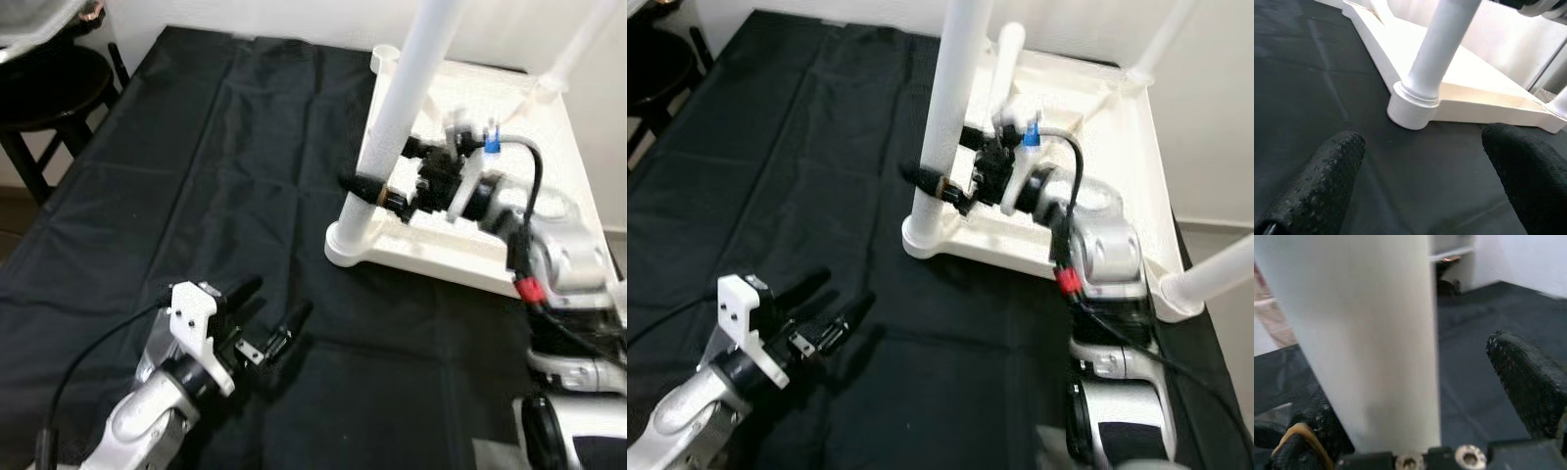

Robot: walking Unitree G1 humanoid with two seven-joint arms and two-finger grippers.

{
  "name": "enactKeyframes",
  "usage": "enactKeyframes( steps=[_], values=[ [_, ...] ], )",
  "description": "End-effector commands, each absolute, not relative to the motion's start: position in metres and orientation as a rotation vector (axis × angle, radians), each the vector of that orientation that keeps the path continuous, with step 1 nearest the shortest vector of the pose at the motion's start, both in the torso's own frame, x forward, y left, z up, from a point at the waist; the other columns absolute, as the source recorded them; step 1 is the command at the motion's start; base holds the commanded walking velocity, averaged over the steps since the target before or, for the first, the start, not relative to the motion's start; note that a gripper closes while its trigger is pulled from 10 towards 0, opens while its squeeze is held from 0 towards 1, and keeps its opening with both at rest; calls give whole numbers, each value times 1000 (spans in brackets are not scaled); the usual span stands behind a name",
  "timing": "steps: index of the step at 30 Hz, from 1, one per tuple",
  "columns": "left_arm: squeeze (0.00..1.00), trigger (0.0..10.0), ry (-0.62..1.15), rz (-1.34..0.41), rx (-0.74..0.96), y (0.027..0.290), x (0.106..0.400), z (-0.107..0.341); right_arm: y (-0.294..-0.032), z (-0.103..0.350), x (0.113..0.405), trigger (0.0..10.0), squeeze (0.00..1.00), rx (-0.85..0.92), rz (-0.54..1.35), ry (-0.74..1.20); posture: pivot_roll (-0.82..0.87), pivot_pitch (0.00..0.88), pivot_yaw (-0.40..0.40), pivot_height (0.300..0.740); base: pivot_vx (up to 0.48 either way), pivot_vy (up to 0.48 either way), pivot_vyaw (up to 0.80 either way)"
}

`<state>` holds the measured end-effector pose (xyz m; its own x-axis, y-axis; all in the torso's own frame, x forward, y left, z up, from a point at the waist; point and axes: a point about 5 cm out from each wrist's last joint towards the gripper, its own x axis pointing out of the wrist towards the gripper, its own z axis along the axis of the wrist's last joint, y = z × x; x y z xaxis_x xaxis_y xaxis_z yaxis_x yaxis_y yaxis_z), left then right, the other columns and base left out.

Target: Building children table

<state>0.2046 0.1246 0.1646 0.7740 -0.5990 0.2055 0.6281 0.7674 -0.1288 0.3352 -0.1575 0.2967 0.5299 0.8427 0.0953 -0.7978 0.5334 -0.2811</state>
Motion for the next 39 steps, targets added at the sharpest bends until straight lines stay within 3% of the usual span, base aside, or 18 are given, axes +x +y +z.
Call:
enactKeyframes(
  steps=[1, 14, 39],
  values=[
    [0, 10000, -137, -669, -198, 124, 202, 162, -160, 292, 336, 0, 0, -208, 1016, -222, 24, 267, -82, 740, 0, 0, 0],
    [0, 10000, -146, -665, -204, 123, 204, 165, -181, 282, 331, 0, 0, -183, 1057, -181, 8, 271, -85, 740, 0, 0, 0],
    [0, 10000, -144, -665, -199, 124, 205, 164, -178, 278, 328, 0, 0, -154, 1093, -190, 8, 268, -80, 740, 0, 0, 0]
  ],
)
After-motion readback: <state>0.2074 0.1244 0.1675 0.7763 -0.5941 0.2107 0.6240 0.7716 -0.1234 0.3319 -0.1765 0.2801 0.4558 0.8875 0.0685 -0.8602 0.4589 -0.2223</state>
